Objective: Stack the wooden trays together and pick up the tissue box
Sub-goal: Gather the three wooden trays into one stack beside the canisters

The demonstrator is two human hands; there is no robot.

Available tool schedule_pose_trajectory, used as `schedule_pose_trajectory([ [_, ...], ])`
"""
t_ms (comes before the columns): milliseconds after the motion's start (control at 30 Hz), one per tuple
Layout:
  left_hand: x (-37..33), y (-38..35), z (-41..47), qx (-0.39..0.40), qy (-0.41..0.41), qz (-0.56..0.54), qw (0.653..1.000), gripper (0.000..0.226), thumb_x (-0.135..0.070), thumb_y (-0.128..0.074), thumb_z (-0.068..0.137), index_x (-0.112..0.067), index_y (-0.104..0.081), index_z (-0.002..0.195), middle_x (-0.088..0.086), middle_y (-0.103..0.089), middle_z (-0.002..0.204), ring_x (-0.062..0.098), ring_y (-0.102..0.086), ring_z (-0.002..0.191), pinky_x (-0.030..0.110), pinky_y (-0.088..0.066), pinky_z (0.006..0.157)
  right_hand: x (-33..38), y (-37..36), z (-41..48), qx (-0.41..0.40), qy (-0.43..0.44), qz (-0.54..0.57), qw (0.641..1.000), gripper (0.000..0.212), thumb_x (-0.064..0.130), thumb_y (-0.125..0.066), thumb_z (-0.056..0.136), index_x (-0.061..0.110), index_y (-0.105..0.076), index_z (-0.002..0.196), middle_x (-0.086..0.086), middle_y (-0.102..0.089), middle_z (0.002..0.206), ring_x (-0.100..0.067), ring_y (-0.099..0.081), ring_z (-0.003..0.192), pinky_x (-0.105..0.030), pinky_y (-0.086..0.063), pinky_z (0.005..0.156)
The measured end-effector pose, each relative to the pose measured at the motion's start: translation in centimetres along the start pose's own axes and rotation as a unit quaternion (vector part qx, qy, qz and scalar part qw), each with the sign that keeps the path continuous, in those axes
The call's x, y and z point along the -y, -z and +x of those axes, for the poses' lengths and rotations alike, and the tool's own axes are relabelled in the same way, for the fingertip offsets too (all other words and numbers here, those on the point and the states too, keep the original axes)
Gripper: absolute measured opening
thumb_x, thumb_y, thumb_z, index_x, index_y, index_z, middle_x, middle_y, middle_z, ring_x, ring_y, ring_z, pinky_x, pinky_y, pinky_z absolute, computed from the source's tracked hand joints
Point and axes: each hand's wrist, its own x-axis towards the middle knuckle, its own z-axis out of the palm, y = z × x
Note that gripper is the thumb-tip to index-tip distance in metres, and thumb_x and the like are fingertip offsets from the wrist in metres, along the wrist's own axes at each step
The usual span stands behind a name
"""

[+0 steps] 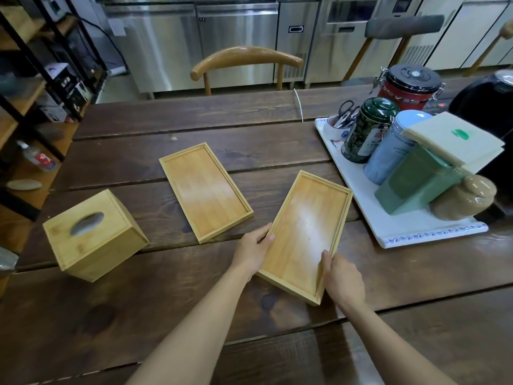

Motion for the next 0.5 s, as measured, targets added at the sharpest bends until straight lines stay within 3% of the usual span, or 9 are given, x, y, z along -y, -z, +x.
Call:
schedule_pose_trajectory([
  [133, -0.5, 0.7, -0.1, 0.006, -0.042, 0.066, 0.997, 0.043, -0.031, -0.046, 0.097, -0.019, -0.048, 0.138, -0.001, -0.052, 0.142, 0.016, -0.046, 0.130, 0.026, -0.035, 0.100, 0.9, 2.3, 1.0, -0.054, 0.008, -0.100, 0.993, 0.050, 0.047, -0.029, 0.094, 0.005, -0.055, 0.104, -0.016, -0.066, 0.103, -0.035, -0.062, 0.094, -0.038, -0.044, 0.075],
  [200, -0.7, 1.8, 0.0, -0.018, -0.080, 0.117, 0.990, 0.043, -0.030, -0.045, 0.098, -0.017, -0.047, 0.139, 0.001, -0.048, 0.144, 0.016, -0.042, 0.133, 0.023, -0.030, 0.101, 1.8, 3.6, 2.1, -0.116, 0.079, -0.112, 0.984, 0.042, 0.040, -0.037, 0.094, 0.003, -0.055, 0.102, -0.017, -0.066, 0.101, -0.035, -0.061, 0.092, -0.039, -0.044, 0.074],
  [267, -0.8, 3.6, 0.2, -0.064, -0.102, 0.137, 0.983, 0.043, -0.029, -0.046, 0.097, -0.015, -0.047, 0.138, 0.003, -0.047, 0.145, 0.018, -0.041, 0.133, 0.026, -0.031, 0.105, 3.6, 4.3, 3.2, -0.128, 0.166, -0.108, 0.972, 0.035, 0.032, -0.044, 0.093, 0.002, -0.058, 0.105, -0.017, -0.066, 0.101, -0.035, -0.060, 0.091, -0.040, -0.045, 0.075],
  [400, -0.5, 7.4, 1.5, -0.193, -0.045, 0.135, 0.971, 0.052, -0.030, -0.050, 0.095, -0.014, -0.039, 0.143, 0.005, -0.037, 0.151, 0.023, -0.034, 0.139, 0.037, -0.027, 0.115, 8.9, 2.8, 5.0, -0.035, 0.283, -0.057, 0.957, 0.033, 0.028, -0.045, 0.093, 0.006, -0.055, 0.116, -0.012, -0.063, 0.112, -0.029, -0.057, 0.104, -0.039, -0.046, 0.084],
  [500, 0.6, 9.2, 2.4, -0.200, 0.047, 0.103, 0.973, 0.066, -0.035, -0.053, 0.093, -0.015, -0.025, 0.149, 0.006, -0.025, 0.158, 0.025, -0.023, 0.145, 0.043, -0.023, 0.118, 12.8, 0.4, 5.8, 0.052, 0.322, -0.036, 0.945, 0.042, 0.030, -0.048, 0.093, 0.010, -0.047, 0.129, -0.010, -0.055, 0.129, -0.026, -0.050, 0.120, -0.036, -0.042, 0.097],
])
